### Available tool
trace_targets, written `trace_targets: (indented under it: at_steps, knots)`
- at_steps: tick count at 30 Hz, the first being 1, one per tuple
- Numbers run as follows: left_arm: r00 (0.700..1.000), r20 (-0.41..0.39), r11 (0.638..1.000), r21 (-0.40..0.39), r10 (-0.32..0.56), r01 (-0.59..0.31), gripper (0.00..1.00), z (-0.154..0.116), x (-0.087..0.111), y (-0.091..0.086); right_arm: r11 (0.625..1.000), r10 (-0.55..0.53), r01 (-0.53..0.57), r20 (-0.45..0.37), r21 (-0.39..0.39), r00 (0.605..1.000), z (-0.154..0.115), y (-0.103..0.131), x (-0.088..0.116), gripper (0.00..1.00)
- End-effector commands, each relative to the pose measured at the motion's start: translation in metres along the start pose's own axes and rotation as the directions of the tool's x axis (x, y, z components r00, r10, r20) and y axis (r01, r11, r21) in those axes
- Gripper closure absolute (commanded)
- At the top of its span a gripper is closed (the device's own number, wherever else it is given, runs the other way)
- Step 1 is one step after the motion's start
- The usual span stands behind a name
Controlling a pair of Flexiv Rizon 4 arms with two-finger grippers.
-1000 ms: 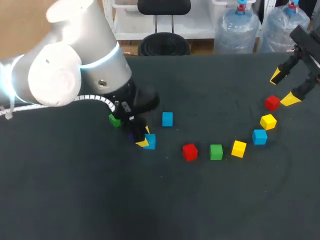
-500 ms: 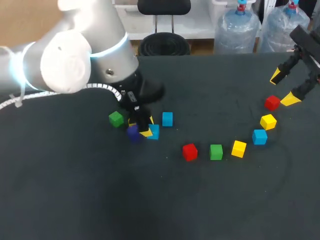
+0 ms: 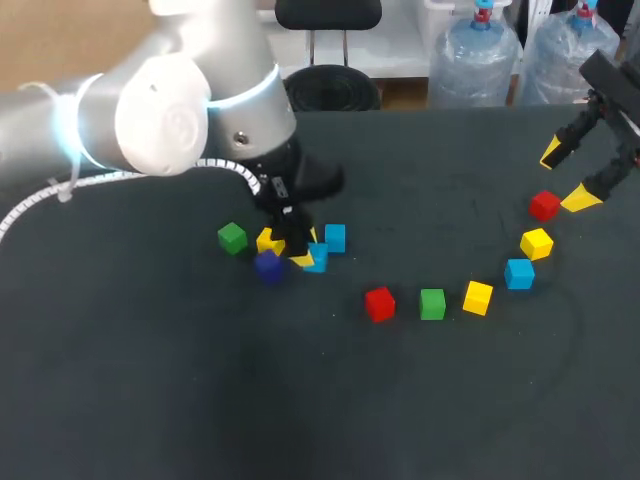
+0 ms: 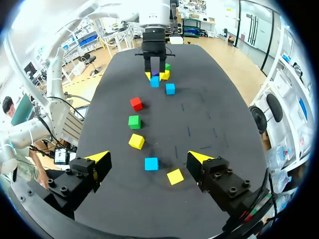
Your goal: Place the blue cubes, place green cubes on the blue cubes, place the yellow cubes on the green cubes, then place the red cubes on the yellow cubes, and place purple cube on the red cubes.
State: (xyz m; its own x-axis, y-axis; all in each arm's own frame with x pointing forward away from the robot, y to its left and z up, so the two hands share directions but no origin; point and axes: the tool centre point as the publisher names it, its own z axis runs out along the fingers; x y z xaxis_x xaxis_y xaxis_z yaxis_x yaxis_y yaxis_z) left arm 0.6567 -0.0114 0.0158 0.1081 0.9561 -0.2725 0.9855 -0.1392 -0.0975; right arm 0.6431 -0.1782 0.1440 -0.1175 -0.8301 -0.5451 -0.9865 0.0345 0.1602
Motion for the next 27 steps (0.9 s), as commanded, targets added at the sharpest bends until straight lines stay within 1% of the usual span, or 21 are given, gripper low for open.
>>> trace_targets:
  at_steps: [1,7,12,17,20,27]
  knots:
    - [1.000,-0.004,1.000,0.001,-0.007,0.007,1.00,0.001,0.000,0.008,1.000,-0.001,0.001,0.001,-0.002,1.000,0.000,-0.001,0.000,0.00]
    - [1.000,-0.010,1.000,-0.010,-0.019,0.019,1.00,0.001,0.006,0.013,1.000,-0.001,0.001,0.001,-0.002,1.000,0.000,-0.001,0.000,0.00]
    - [0.999,-0.019,1.000,-0.011,-0.030,0.030,1.00,0.002,0.011,0.012,1.000,-0.001,0.001,0.001,-0.002,1.000,0.000,-0.001,0.000,0.00]
    - [0.998,-0.021,0.998,-0.021,-0.066,0.066,1.00,0.003,0.018,0.014,1.000,-0.001,0.001,0.001,-0.002,1.000,0.000,-0.001,0.000,0.00]
    - [0.995,-0.009,0.995,-0.031,-0.097,0.097,1.00,0.003,0.020,0.016,1.000,-0.001,0.001,0.001,-0.002,1.000,0.000,-0.001,0.000,0.00]
    - [0.992,0.003,0.991,-0.046,-0.125,0.125,1.00,0.002,0.022,0.018,1.000,-0.001,0.001,0.001,-0.002,1.000,0.000,-0.001,0.000,0.00]
